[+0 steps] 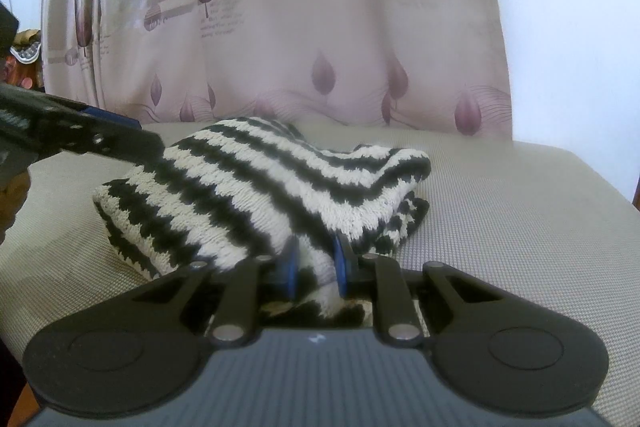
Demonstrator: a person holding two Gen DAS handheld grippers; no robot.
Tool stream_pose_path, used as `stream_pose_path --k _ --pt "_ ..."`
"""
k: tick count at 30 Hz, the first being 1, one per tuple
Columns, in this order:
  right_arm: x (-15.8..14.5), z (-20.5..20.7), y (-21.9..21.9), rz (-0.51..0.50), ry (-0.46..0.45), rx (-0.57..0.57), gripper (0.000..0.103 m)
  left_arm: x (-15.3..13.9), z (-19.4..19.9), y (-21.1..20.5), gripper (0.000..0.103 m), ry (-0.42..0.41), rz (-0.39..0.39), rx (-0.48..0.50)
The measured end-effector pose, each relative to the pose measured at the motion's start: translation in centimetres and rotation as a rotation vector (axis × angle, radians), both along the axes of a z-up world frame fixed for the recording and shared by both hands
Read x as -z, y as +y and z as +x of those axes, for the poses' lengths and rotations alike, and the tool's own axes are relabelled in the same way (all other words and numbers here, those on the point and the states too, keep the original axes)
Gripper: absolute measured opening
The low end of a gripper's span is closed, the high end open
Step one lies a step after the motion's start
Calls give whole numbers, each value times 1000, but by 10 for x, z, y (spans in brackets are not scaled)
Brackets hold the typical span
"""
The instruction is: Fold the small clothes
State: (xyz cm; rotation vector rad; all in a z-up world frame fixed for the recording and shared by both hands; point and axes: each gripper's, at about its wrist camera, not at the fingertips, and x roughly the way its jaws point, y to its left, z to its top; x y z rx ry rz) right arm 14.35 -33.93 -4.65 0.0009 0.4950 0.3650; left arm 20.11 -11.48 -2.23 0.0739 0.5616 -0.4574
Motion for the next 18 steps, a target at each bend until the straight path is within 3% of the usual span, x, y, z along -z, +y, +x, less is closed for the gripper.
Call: stream_pose_path --k 5,11,18 --pt "0 0 0 2 1 1 18 6 24 14 103 61 16 -36" --pt "0 0 1 1 3 -1 18 13 48 27 103 129 -16 -45" --pt "1 1 0 6 5 -4 18 21 68 31 103 213 -83 24"
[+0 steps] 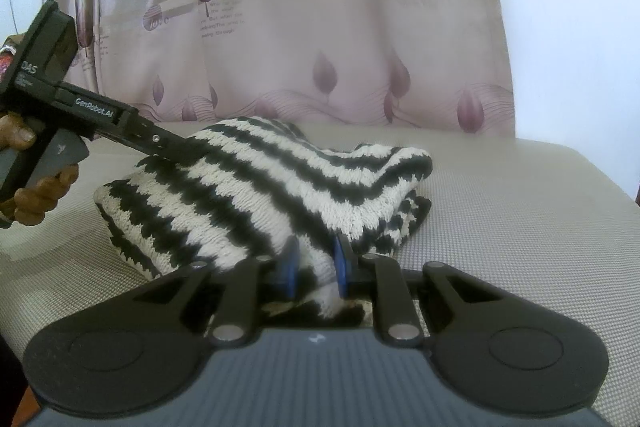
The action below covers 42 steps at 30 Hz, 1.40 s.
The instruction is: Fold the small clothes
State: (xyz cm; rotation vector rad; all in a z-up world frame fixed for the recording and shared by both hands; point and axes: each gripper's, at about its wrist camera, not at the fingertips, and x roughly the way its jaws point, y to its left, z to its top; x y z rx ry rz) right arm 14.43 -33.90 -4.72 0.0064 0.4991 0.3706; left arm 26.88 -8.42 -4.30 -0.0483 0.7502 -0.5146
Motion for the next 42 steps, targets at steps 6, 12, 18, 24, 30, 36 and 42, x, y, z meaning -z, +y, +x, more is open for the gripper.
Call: stream_pose_path --k 6,12,18,24,30,36,42 --pt "0 0 0 2 1 0 18 19 20 -2 103 92 -77 91" --pt "0 2 -2 19 13 -5 18 45 48 12 103 226 -239 140" --pt "-5 9 -9 59 60 -26 18 56 61 18 103 252 -342 165" --pt "-14 25 -30 189 163 -52 24 58 63 18 103 247 -347 201" --pt "-12 34 -71 338 196 77 100 59 63 18 103 234 -346 206" --pt "9 69 -84 484 370 31 99 58 60 15 102 210 -327 227" --pt "21 96 -66 451 446 -53 93 60 57 15 101 195 -328 226"
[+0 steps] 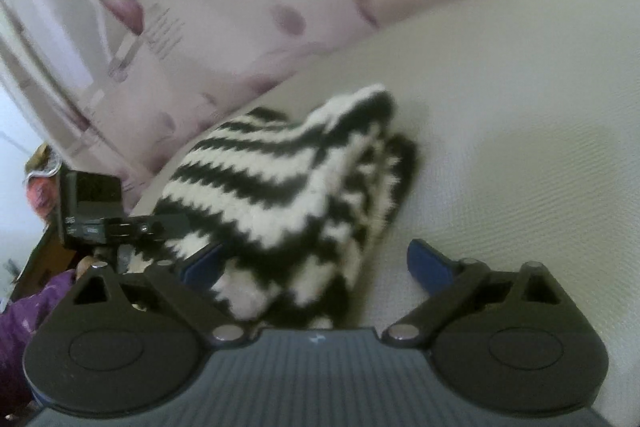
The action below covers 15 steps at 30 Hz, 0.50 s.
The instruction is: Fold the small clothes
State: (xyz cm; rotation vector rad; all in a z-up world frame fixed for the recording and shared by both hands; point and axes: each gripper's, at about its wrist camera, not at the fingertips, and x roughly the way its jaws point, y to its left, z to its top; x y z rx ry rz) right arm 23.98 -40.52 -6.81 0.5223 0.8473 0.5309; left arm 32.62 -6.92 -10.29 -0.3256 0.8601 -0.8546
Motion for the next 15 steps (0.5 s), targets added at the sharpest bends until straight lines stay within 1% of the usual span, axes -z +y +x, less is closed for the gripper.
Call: stream_pose_path --k 2,3,4,5,7,11,15 --pt "2 7 6 7 14 -11 92 0 0 0 101 -2 0 4" --pt "3 11 8 24 23 -16 87 1 1 0 101 -1 -3 5" --pt "5 16 9 43 37 -21 78 1 2 1 101 3 -9 4" --pt "6 20 10 54 47 -20 76 2 4 1 101 12 -16 2" --pt "11 28 11 82 53 -23 68 2 7 2 101 25 -31 -2" --pt "19 33 10 141 63 -18 66 3 12 5 103 34 -55 -2" --pt "21 31 6 160 57 -27 65 3 14 2 102 35 -43 -1"
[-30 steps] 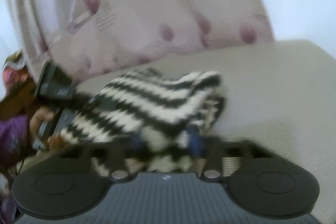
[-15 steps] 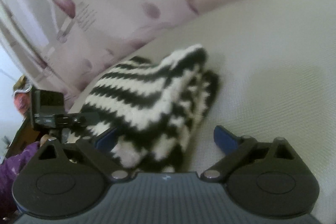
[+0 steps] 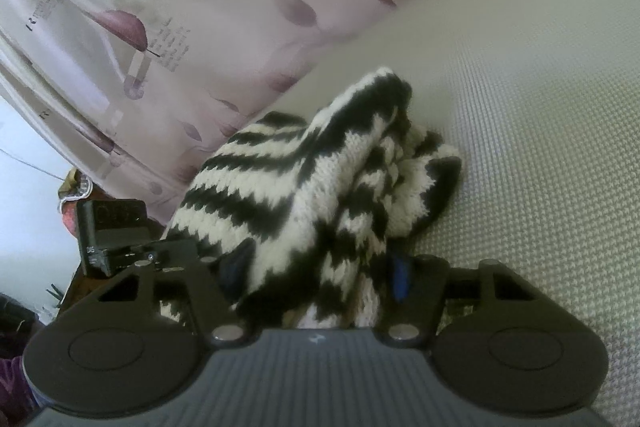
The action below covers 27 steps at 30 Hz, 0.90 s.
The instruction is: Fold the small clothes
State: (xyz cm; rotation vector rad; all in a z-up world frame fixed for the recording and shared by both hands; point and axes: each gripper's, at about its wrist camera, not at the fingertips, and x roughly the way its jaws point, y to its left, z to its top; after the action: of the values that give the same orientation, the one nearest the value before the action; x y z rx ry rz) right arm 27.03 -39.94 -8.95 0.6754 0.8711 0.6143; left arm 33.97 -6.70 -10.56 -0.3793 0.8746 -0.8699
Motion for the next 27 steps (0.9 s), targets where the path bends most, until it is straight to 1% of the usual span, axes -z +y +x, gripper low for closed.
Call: stream_pose_path --k 2,3,5,6,7,8,10,13,16,23,26,27 --pt "0 1 0 1 2 0 66 -1 -3 -3 101 -11 20 -6" --pt "-1 1 1 2 1 0 66 -2 -5 -6 100 -28 42 -11" --pt "-1 2 2 -1 -3 8 66 -5 -12 -13 92 -75 105 -28" --pt "-1 2 5 -13 -9 9 65 -5 -15 -15 90 -89 126 -37" --pt "-3 1 8 -32 -21 9 56 -6 -17 -16 86 -94 139 -48" --pt "-4 0 12 -56 -31 5 53 -7 -18 -16 84 -94 149 -62" --pt "-8 -3 17 -86 -51 13 49 -10 -22 -18 81 -100 174 -86" --pt "-9 -8 19 -93 -63 34 47 -17 -33 -26 76 -143 224 -120" --pt "-11 -14 20 -91 -71 61 45 -21 -36 -30 76 -162 243 -132" --pt "-10 -19 21 -90 -70 96 45 -24 -36 -33 76 -160 261 -145" --pt "-9 -17 21 -89 -55 100 45 -24 -36 -33 77 -148 259 -148" --pt "-7 -16 19 -80 -44 104 48 -24 -35 -33 77 -144 258 -149"
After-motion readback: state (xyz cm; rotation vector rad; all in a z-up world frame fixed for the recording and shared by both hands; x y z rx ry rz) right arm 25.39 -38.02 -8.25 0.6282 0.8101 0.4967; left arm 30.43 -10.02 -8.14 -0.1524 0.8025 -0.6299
